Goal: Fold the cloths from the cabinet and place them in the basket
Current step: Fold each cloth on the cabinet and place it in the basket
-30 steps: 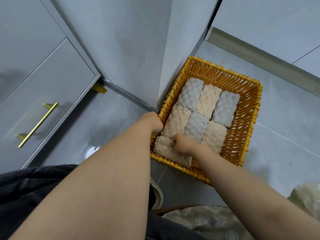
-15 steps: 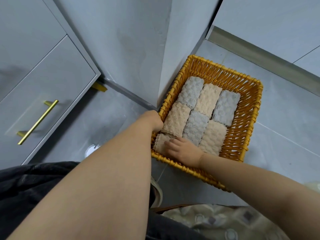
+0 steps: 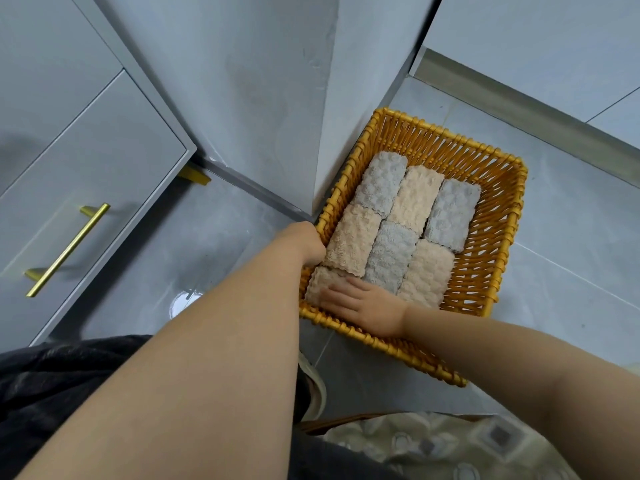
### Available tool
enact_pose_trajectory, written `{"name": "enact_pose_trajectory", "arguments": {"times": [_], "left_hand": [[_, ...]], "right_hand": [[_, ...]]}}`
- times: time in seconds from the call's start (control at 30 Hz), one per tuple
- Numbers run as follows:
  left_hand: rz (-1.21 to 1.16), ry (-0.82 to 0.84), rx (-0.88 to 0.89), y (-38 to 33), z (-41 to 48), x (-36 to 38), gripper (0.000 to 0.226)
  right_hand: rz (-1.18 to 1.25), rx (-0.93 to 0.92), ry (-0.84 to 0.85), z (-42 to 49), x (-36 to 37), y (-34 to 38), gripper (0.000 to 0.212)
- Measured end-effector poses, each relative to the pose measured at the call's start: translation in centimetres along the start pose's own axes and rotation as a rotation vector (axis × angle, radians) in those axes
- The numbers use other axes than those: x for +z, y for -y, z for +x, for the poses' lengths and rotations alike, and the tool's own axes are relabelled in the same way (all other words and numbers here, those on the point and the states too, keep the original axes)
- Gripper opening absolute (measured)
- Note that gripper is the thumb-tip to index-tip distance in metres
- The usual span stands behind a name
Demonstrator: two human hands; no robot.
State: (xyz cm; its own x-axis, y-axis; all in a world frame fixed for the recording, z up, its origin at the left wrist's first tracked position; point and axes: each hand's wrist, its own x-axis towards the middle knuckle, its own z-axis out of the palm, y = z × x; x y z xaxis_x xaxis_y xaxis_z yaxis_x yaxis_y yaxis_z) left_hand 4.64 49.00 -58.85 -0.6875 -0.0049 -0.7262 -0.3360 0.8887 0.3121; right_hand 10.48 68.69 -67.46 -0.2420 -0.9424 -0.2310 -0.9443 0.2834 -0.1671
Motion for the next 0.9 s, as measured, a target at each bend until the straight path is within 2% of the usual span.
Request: {"name": "enact_pose_trajectory", "arguments": {"times": [0.1, 0.17, 0.3, 0.43, 0.53, 0.67, 0.8, 0.9], "left_hand": [[0.008, -0.006, -0.004, -0.2, -0.4, -0.1, 0.019], [0.014, -0.011, -0.003, -0.4, -0.7, -0.2, 0.021], [0.029, -0.006, -0.006, -0.6, -1.0, -0.3, 0.021], [0.011, 0.010, -0.021, -0.7, -0.9, -0.2, 0.021], [0.005, 0.029, -0.023, -1.0, -1.2, -0.5, 0.016], [-0.006, 0.017, -0.033, -1.1, -1.5, -0.3, 0.019], [-0.028, -0.072, -0.021, -1.2, -2.3, -1.2, 0.027], [-0.029, -0.121, 0.016, -1.2, -2.9, -2.3, 0.020]], "right_hand": [[-0.076, 0.199, -0.067, 0.0, -0.3, -0.3, 0.053], [-0.062, 0.331, 0.002, 0.3, -0.1, -0.3, 0.057], [0.027, 0.412, 0.154, 0.8, 1.7, 0.3, 0.059], [0.013, 0.424, 0.183, 1.1, 1.4, 0.2, 0.060], [0.012, 0.398, 0.138, 1.0, 0.7, -0.1, 0.061], [-0.046, 0.498, 0.094, 1.0, -2.0, -1.0, 0.060], [0.000, 0.638, 0.020, 1.4, -5.1, -2.0, 0.064], [0.046, 0.671, -0.087, 2.0, -7.3, -2.0, 0.058]]}}
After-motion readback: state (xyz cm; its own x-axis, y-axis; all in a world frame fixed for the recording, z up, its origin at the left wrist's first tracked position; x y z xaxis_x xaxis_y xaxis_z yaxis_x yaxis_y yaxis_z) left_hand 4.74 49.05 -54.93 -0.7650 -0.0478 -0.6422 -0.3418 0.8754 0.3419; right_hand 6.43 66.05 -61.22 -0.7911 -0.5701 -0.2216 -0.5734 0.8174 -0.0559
